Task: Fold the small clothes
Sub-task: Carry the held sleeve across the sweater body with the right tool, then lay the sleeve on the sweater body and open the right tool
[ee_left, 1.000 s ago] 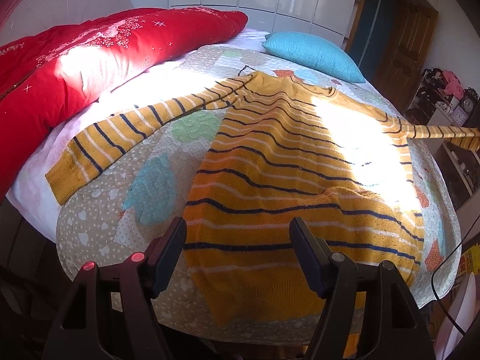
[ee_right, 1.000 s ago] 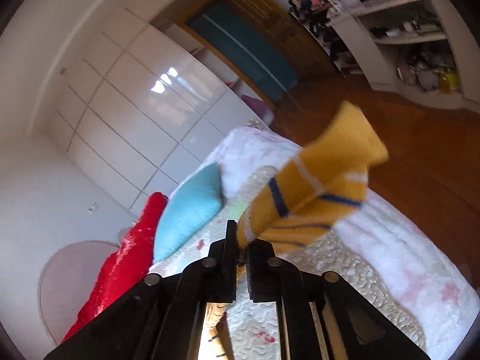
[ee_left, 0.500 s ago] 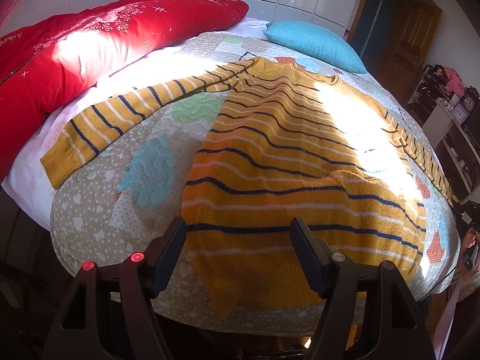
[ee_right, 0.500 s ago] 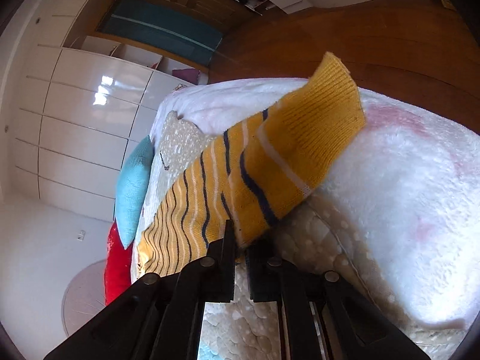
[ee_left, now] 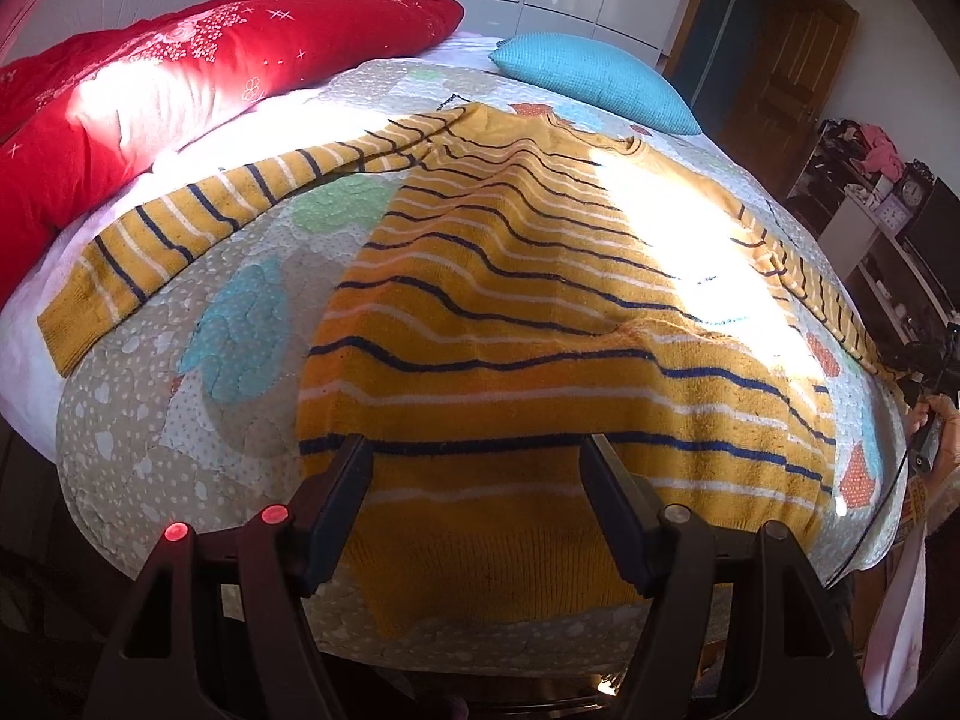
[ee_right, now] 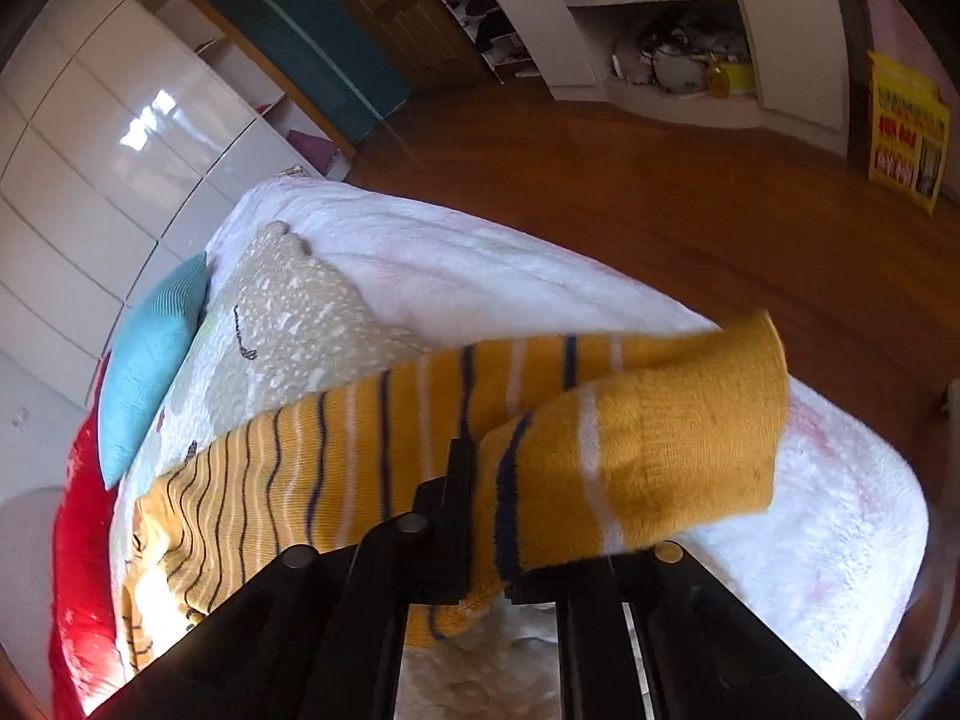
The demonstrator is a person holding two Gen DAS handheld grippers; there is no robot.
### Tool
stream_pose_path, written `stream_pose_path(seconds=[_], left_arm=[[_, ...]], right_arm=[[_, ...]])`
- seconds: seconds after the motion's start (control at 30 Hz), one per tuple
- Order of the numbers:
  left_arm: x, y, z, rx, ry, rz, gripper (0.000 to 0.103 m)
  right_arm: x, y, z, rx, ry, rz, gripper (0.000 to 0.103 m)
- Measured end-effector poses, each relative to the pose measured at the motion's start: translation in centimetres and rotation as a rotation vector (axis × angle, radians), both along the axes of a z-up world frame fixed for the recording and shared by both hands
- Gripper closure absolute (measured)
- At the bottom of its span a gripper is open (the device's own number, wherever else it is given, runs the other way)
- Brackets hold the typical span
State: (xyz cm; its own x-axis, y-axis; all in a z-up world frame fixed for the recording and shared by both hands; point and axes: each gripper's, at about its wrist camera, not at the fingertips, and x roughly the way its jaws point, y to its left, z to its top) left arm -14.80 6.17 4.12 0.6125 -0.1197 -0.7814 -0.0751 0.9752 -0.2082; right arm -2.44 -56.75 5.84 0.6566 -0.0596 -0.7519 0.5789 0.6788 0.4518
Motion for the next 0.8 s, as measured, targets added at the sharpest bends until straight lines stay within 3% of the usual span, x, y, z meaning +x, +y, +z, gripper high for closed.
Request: stream_pose_path(seconds=[0.17,0.3,0.4,0.5,0.57,0.7,0.8], left_arm=[[-0.8,1.8,0.2,-0.075,-0.022,0.004,0.033],[-1.5,3.2,0.4,-0.097,-0.056,0.018,0.032],[-2.0,4.9,0.1,-0.122,-0.054,0.061,0.032],[-2.6,7.1,-0.4,-0.174,-0.047,0.11,0.032],[-3.1,8.4,-0.7,-0.2,-0.043,0.141,0.032],[-4.1,10.2,-1.4,-0.212,-0.04,0.183,0.032],[-4.6,11.1,-2.1,-0.222,-0.03,0.204,0.032]], right_arm=[[6.2,10.5,7.3,-0.167,-0.07,0.266,0.096],[12.2,22.8,9.7,-0.22,-0.112,0.508,0.096],[15.9,32.4,8.5,-0.227,-0.102,0.669,0.097],[18.6,41.0,5.8,-0.202,-0.058,0.796,0.097],[19.4,46.0,3.7,-0.236,-0.023,0.857,0.097],[20.2,52.1,0.3,-0.305,0.038,0.928,0.097],[19.9,55.5,-0.7,-0.427,0.056,0.964,0.097]])
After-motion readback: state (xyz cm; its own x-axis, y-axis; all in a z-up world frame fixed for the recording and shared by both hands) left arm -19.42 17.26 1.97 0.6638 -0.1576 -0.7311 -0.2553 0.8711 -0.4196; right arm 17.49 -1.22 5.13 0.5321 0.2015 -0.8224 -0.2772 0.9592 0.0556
